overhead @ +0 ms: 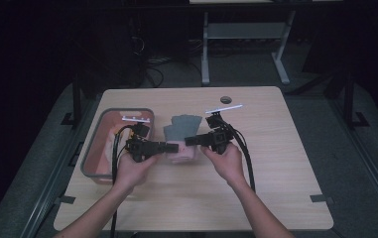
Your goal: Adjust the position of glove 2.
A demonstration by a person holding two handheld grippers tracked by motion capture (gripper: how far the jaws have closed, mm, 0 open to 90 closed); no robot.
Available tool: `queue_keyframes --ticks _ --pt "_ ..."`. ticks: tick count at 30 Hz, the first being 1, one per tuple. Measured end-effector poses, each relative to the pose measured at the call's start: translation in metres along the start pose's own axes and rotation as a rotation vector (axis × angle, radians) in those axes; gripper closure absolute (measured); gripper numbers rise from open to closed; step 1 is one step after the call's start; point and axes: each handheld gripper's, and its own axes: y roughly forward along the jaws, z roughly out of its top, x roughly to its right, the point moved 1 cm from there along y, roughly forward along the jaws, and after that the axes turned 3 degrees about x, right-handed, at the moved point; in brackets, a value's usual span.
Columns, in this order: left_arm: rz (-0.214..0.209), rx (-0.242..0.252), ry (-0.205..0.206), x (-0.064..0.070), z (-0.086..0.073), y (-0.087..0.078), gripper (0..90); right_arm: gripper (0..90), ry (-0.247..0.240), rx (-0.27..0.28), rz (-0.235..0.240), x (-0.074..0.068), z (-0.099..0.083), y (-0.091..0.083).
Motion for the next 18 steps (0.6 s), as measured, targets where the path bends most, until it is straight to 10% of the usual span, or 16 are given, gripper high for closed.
queue_keyframes --ticks 18 --pt "0.02 0.026 -0.001 -0.01 0.004 -0.024 57.9 68.3 -0.017 -0.003 0.031 -0.015 0.014 0.017"
